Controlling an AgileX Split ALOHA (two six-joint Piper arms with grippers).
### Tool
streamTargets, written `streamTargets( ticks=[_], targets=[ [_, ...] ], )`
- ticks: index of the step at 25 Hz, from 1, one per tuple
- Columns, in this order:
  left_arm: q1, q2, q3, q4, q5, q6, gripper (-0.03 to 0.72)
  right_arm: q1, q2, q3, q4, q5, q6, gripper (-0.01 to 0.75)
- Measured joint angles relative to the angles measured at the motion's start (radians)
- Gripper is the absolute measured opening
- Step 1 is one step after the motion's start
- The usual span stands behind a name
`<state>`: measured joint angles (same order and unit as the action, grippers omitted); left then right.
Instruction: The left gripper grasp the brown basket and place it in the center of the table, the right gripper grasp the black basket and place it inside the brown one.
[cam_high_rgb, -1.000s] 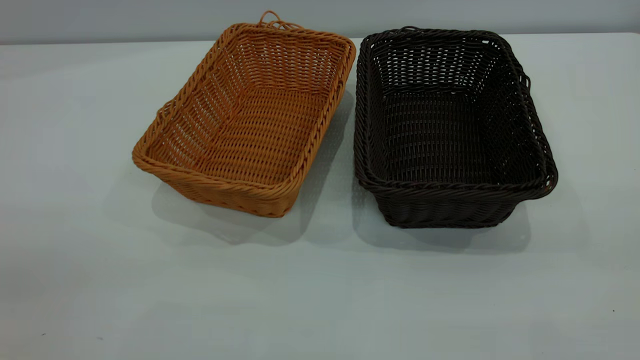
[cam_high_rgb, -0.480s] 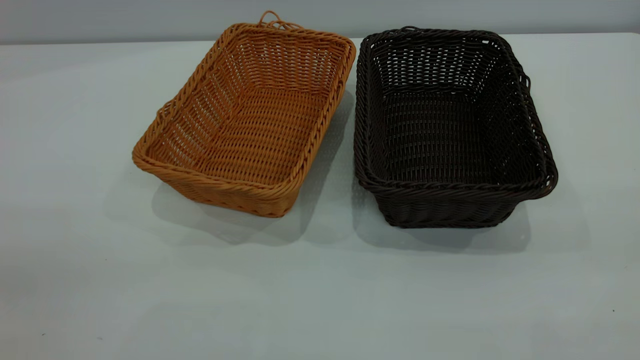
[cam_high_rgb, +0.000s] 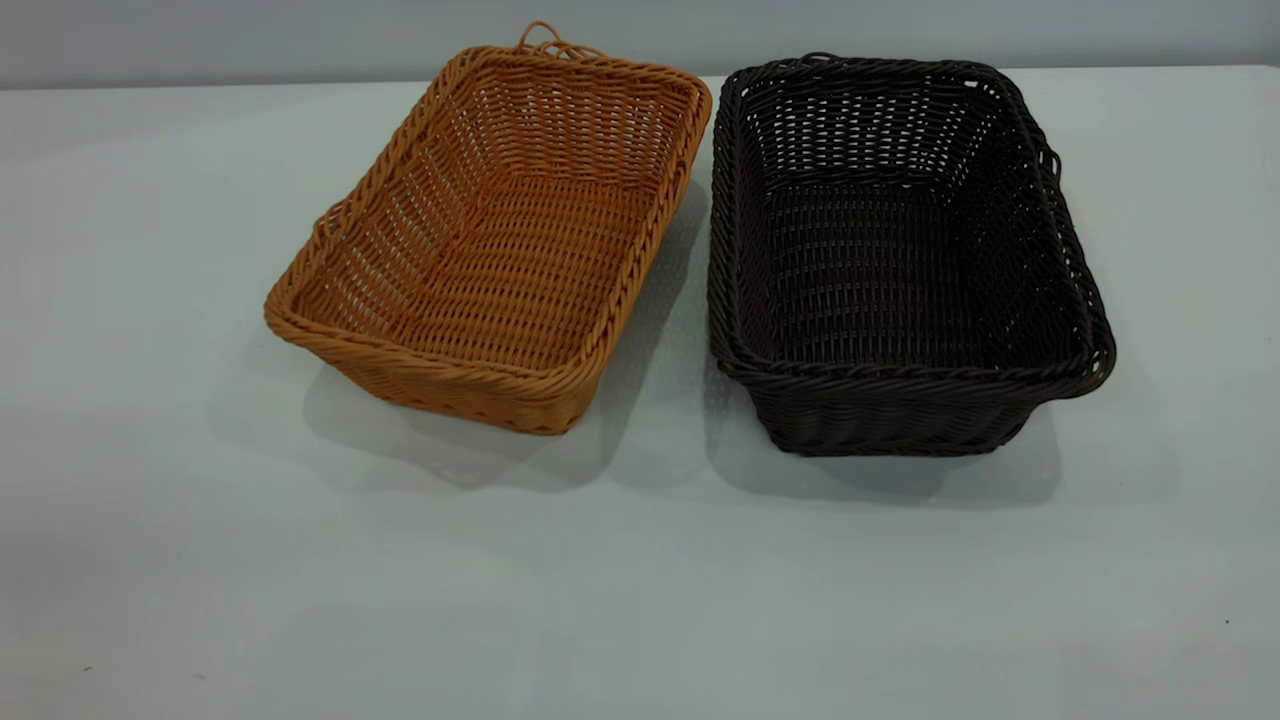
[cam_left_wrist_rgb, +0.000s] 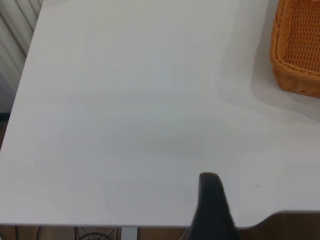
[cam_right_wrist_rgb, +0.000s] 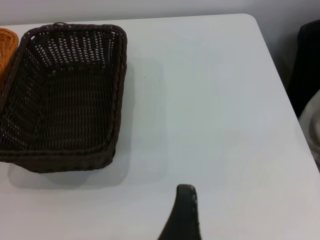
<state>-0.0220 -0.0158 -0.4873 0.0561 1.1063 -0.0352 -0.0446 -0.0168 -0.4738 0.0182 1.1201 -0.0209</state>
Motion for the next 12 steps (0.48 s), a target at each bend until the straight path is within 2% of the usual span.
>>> streamTargets(
  ticks=[5,7,12],
  targets=[
    [0.000,0.162,-0.053,-0.002,-0.069,-0.055,0.467,0.000,0.000,0.000,0.001,0.000,0.000,0.592],
    [0.000,0.291,-0.081,-0.003,-0.132,-0.067,0.467,0.000,0.000,0.000,0.001,0.000,0.000,0.592],
    [0.000,0.626,-0.125,-0.004,-0.375,-0.072,0.467,0.000,0.000,0.000,0.001,-0.001,0.000,0.592]
  ],
)
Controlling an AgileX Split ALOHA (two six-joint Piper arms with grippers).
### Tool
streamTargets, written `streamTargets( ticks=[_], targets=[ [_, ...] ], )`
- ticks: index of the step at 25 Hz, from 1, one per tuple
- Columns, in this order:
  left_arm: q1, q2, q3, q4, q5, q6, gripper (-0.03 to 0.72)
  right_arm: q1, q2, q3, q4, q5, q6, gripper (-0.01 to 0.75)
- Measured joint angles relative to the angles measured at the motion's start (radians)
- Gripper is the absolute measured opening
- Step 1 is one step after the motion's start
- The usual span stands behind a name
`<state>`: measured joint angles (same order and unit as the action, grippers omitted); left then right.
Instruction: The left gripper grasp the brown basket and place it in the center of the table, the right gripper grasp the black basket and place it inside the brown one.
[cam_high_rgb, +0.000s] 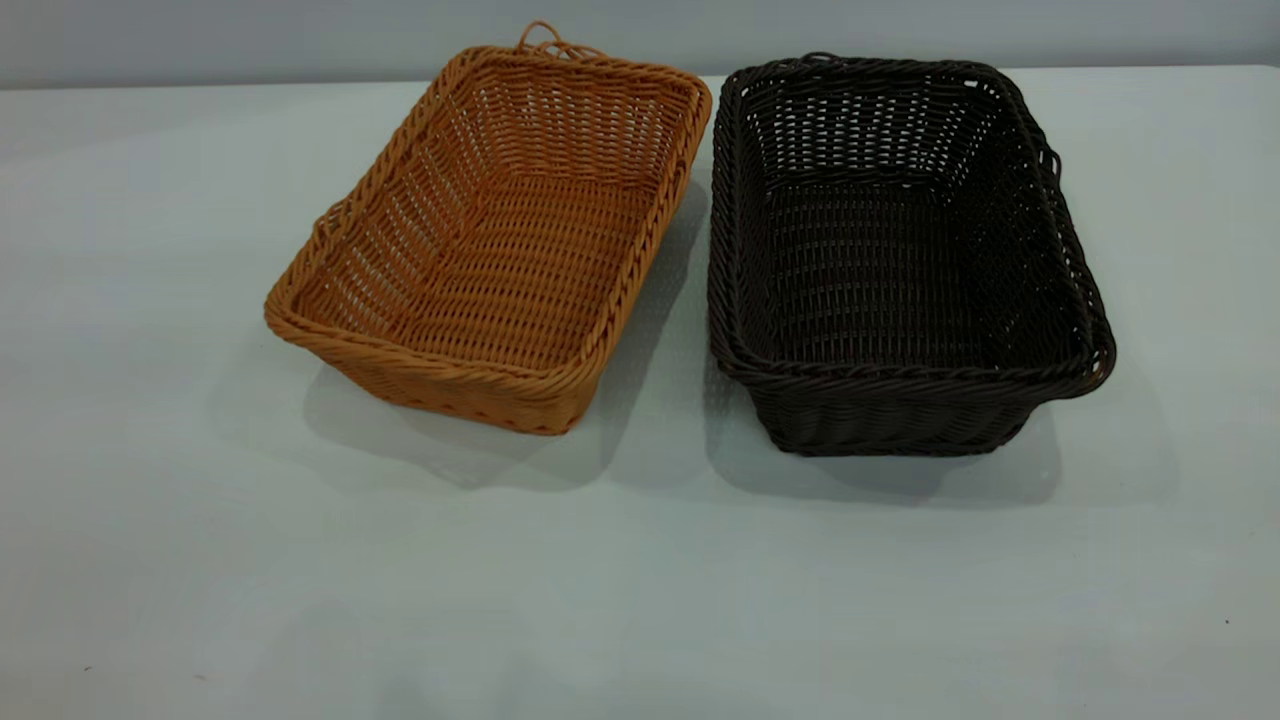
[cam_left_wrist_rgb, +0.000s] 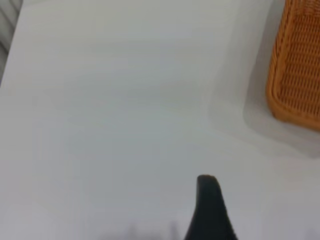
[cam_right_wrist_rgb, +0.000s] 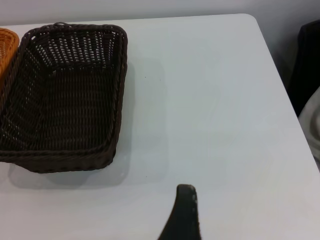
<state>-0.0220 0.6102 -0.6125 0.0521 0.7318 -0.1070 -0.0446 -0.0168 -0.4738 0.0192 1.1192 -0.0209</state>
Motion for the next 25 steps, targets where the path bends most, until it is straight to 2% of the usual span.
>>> streamTargets(
  ticks=[4,9,15,25],
  targets=[
    [0.000,0.257,-0.070,-0.028,-0.170,0.015,0.467,0.000,0.000,0.000,0.000,0.000,0.000,0.592],
    [-0.001,0.571,-0.192,-0.142,-0.314,0.107,0.467,0.000,0.045,-0.011,0.000,-0.024,0.021,0.592],
    [-0.062,0.926,-0.332,-0.237,-0.423,0.256,0.467,0.000,0.206,-0.064,0.019,-0.117,0.021,0.592],
    [-0.176,1.364,-0.571,-0.244,-0.493,0.303,0.467,0.000,0.563,-0.119,0.158,-0.244,0.021,0.592]
  ],
)
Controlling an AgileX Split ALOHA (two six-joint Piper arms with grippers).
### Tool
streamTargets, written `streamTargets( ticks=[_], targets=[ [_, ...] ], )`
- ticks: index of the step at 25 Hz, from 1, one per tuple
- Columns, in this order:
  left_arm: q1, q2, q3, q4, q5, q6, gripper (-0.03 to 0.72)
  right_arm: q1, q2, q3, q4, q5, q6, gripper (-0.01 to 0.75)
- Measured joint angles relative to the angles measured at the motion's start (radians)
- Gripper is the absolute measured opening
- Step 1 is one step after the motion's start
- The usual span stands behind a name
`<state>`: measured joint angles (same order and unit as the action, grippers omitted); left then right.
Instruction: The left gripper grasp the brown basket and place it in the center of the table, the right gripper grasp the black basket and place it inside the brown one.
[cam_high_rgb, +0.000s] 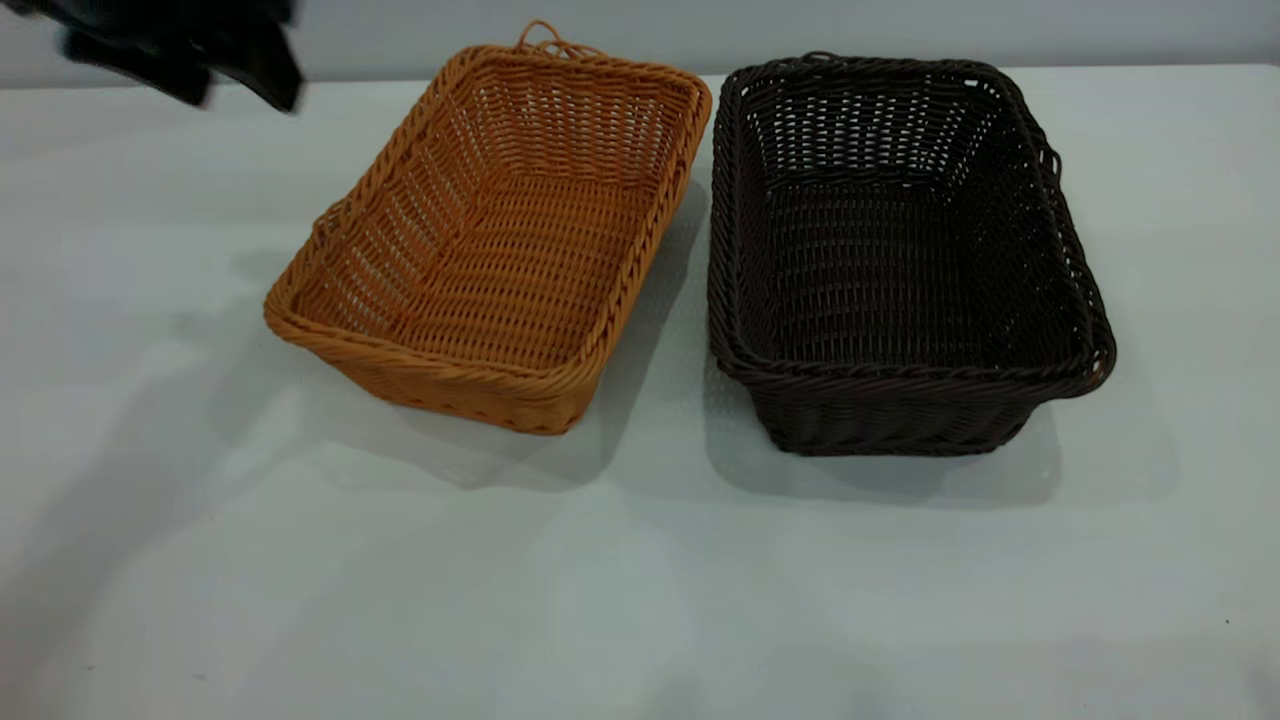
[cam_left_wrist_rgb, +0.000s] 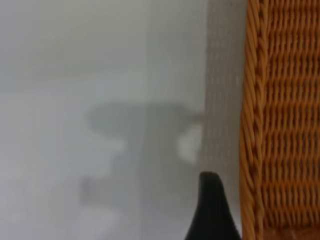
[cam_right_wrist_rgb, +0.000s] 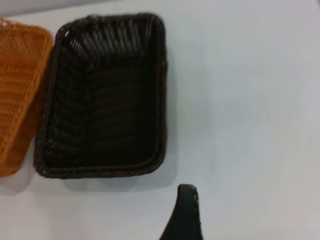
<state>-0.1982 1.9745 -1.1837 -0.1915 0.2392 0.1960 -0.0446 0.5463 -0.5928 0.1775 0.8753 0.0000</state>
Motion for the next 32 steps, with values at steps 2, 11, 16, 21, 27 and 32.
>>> streamTargets(
  ticks=[2,11,16,21,27,32],
  targets=[
    [-0.016,0.077,-0.057,0.000,-0.008,0.001,0.467,0.000,0.077,0.000,0.030,-0.023,0.000,0.592],
    [-0.053,0.349,-0.266,-0.001,-0.012,0.025,0.467,0.000,0.386,0.000,0.210,-0.078,-0.052,0.592],
    [-0.057,0.444,-0.342,-0.001,-0.012,0.026,0.428,0.000,0.563,-0.002,0.409,-0.094,-0.163,0.592],
    [-0.065,0.465,-0.386,-0.006,-0.004,0.025,0.158,0.000,0.750,-0.009,0.663,-0.097,-0.295,0.592],
    [-0.064,0.427,-0.440,-0.011,0.042,0.025,0.083,0.097,0.985,-0.010,0.921,-0.099,-0.325,0.592],
    [-0.044,0.344,-0.442,0.005,0.033,0.032,0.082,0.242,1.164,-0.019,1.184,-0.157,-0.346,0.592]
  ],
)
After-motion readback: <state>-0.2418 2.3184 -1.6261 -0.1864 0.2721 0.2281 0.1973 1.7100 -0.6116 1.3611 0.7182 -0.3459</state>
